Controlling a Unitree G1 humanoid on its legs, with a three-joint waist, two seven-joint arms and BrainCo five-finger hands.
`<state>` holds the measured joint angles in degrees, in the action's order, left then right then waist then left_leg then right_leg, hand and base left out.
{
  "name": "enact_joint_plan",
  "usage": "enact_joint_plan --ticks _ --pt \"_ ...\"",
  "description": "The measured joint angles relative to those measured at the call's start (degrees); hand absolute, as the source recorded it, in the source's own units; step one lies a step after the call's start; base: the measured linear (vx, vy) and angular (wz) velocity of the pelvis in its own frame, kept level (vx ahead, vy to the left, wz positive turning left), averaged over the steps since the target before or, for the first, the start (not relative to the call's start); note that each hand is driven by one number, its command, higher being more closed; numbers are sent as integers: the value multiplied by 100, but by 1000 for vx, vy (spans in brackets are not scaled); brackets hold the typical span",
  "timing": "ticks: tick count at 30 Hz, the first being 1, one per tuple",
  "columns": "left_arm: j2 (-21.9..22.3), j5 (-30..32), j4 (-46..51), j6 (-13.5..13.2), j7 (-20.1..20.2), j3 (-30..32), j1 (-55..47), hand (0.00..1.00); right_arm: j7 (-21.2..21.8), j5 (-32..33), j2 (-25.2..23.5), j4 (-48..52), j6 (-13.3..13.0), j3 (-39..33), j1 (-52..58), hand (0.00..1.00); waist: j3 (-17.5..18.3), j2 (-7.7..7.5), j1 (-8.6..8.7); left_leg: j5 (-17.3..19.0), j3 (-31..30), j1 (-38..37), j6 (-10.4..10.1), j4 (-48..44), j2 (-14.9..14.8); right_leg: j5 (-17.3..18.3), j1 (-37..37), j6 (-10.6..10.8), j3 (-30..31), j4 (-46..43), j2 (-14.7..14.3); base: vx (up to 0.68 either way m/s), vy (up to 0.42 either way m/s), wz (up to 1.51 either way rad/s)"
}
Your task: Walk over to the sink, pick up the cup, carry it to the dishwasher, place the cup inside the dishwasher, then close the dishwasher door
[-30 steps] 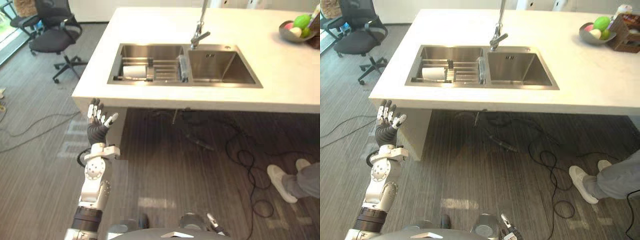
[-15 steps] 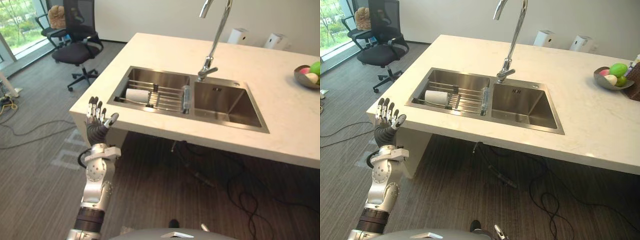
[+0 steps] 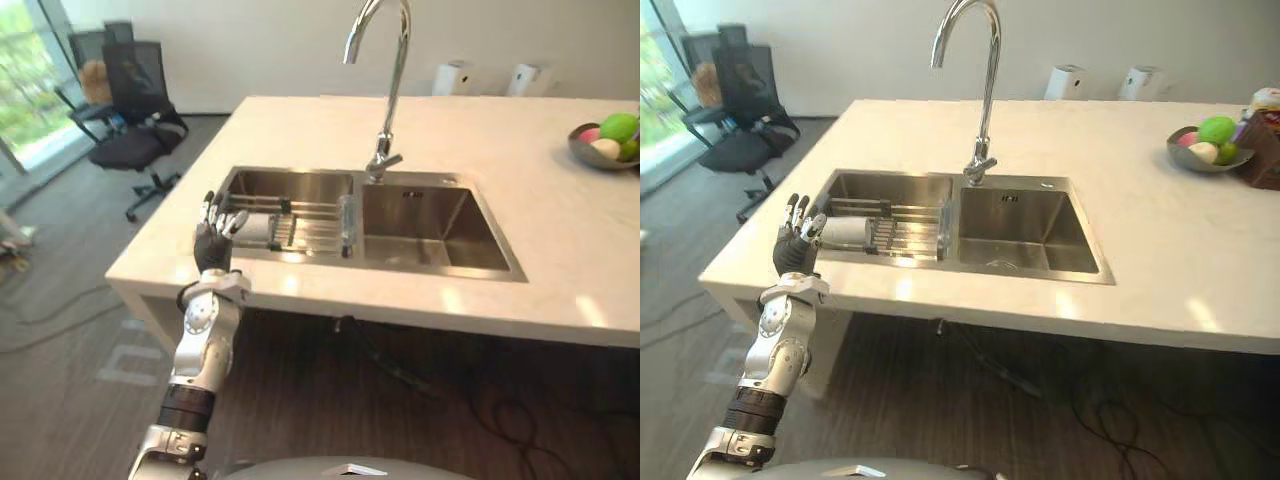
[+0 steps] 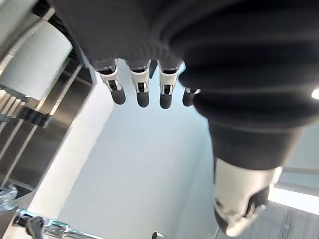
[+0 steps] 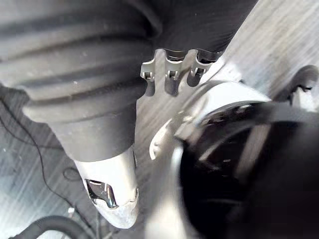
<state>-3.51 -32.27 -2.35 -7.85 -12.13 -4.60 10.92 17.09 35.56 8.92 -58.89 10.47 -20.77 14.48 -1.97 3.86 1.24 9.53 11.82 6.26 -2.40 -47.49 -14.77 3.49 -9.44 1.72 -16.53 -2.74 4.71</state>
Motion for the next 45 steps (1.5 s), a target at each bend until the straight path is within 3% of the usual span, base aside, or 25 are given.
enact_joint_plan --ticks 2,4,6,7,8,10,11,14,18,20,23,26,28,33,35,38,45 --pt "-12 127 397 49 13 -3 -24 0 95 5 4 71 -42 26 -195 0 -12 -43 -120 79 144 130 28 831 -8 -6 -215 20 39 220 29 235 -21 -25" --pt "-41 337 826 87 -5 15 -194 0 152 1 -15 218 -88 190 -440 0 -26 -146 -200 13 205 186 -68 1880 62 55 -275 78 239 250 139 252 65 -42" --pt "-147 463 1072 133 -24 17 -361 0 150 -4 -9 229 -126 262 -601 0 -75 -290 -314 -274 89 164 -183 2561 268 169 -291 253 388 147 391 209 122 -47" --pt "-185 547 1094 133 -24 37 -384 0 142 -2 18 228 -115 248 -612 0 -71 -288 -368 -837 60 133 -235 2905 351 266 -297 400 435 74 475 221 191 -31" --pt "-173 561 1134 133 -29 95 -393 0 120 3 76 194 -34 206 -594 0 -52 -150 -394 -1754 -36 68 -202 3258 363 386 -325 559 504 -1 455 245 227 -20" --pt "-229 635 1272 134 -41 244 -464 0 95 14 -65 129 58 176 -552 0 10 -268 -306 -1396 -99 -285 -330 3797 587 480 -326 700 474 -68 642 311 267 3" --pt "-297 759 1339 121 -47 292 -468 0 77 27 -282 70 61 67 -572 0 -10 -410 -290 -1394 -66 -467 -330 4256 747 497 -253 723 473 -84 755 256 220 11" --pt "-577 1018 1010 291 -34 227 -505 0 -23 54 -500 -66 107 -286 -696 0 -64 -588 -282 -1422 -31 -681 -296 4718 905 375 -242 642 301 -58 848 110 121 2" --pt "-795 1643 723 430 198 16 -571 0 -102 -7 -514 -69 189 -446 -661 0 -17 -579 -259 -1615 92 -1014 -296 5207 990 396 -274 657 263 -43 881 18 9 -20" --pt "-970 2707 499 488 391 -467 -559 0 -94 -128 -489 -58 126 -467 -669 0 -33 -536 -201 -1655 80 -1012 -300 5246 980 518 -256 704 183 -43 890 -83 -54 -1" --pt "-1113 4007 516 499 602 -903 -530 0 -102 -187 -257 -60 88 -353 -637 0 -20 -346 -117 -1660 67 -1008 -316 5249 936 535 -253 729 173 -42 850 -83 -36 0" --pt "-1381 4711 526 486 670 -935 -305 0 -103 -56 -148 -67 55 -180 -525 0 56 -270 -96 -1649 60 -1001 -340 5249 888 534 -254 728 173 -27 801 3 -13 0" --pt "-1664 5108 524 436 650 -935 -107 0 -101 43 -155 -77 69 -137 -500 0 77 -322 -87 -1641 61 -969 -368 5249 848 528 -240 719 170 8 757 25 -51 0" --pt "-2224 5784 288 268 337 -959 238 0 -98 71 -227 -310 117 -29 -451 0 230 -674 -38 -1583 109 -922 -445 5247 828 475 -240 732 174 115 720 78 -37 -3" --pt "-2465 6044 -76 271 35 -960 291 0 -100 133 -281 -400 192 -89 -442 0 295 -806 27 -1572 226 -933 -458 5245 817 422 -224 642 173 138 703 97 -32 -10" --pt "-2641 6344 -334 273 -133 -958 319 0 -103 134 -276 -501 220 -298 -445 0 300 -786 78 -1572 406 -943 -458 5243 811 287 -187 445 173 236 695 61 -7 -22" --pt "-3068 7101 -1363 230 -162 -1189 624 0 -100 133 -252 -475 219 -406 -438 0 239 -667 220 -1472 717 -1119 -450 5252 754 127 -158 439 178 353 687 -33 -10 -30"
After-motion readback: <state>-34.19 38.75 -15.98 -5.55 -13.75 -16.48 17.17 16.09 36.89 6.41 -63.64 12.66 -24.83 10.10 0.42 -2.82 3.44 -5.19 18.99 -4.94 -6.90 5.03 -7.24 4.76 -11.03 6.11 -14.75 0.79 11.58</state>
